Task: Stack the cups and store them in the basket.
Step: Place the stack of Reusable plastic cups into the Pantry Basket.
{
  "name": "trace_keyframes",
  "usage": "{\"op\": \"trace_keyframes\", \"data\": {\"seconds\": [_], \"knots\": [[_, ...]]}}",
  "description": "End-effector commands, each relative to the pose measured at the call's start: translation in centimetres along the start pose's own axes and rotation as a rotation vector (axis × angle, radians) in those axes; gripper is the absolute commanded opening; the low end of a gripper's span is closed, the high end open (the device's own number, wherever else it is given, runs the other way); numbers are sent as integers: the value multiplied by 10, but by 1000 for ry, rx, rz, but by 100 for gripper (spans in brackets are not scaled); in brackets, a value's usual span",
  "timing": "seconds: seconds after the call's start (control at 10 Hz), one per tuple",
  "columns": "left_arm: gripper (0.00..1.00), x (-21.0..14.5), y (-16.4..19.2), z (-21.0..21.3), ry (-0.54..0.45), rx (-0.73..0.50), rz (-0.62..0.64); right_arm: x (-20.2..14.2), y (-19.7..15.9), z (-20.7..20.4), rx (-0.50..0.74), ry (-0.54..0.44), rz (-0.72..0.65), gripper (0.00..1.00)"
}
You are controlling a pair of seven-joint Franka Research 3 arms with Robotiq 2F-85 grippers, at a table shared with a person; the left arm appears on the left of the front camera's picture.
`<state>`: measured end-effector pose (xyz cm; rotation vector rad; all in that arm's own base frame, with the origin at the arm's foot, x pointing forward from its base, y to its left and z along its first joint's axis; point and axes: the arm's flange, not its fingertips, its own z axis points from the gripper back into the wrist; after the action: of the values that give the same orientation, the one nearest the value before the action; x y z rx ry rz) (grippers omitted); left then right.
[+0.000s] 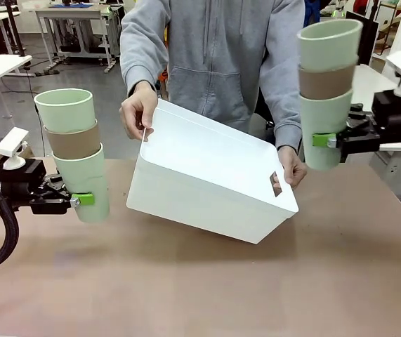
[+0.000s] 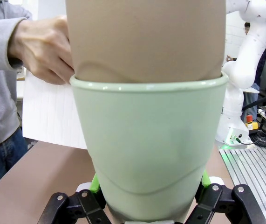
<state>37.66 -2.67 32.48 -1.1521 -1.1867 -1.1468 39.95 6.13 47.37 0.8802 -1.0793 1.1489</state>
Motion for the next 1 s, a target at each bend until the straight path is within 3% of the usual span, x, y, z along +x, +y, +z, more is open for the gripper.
{"op": "trace_keyframes", "data": {"seconds": [0.0, 0.5, 0.9], "knots": [[84, 4, 0, 1, -7, 0, -14, 22, 1, -32, -22, 163, 11, 85], [84, 4, 0, 1, -7, 0, -14, 34, 4, -132, -96, 487, 82, 85], [84, 4, 0, 1, -7, 0, -14, 19, 1, -190, -125, 654, 111, 85]]}}
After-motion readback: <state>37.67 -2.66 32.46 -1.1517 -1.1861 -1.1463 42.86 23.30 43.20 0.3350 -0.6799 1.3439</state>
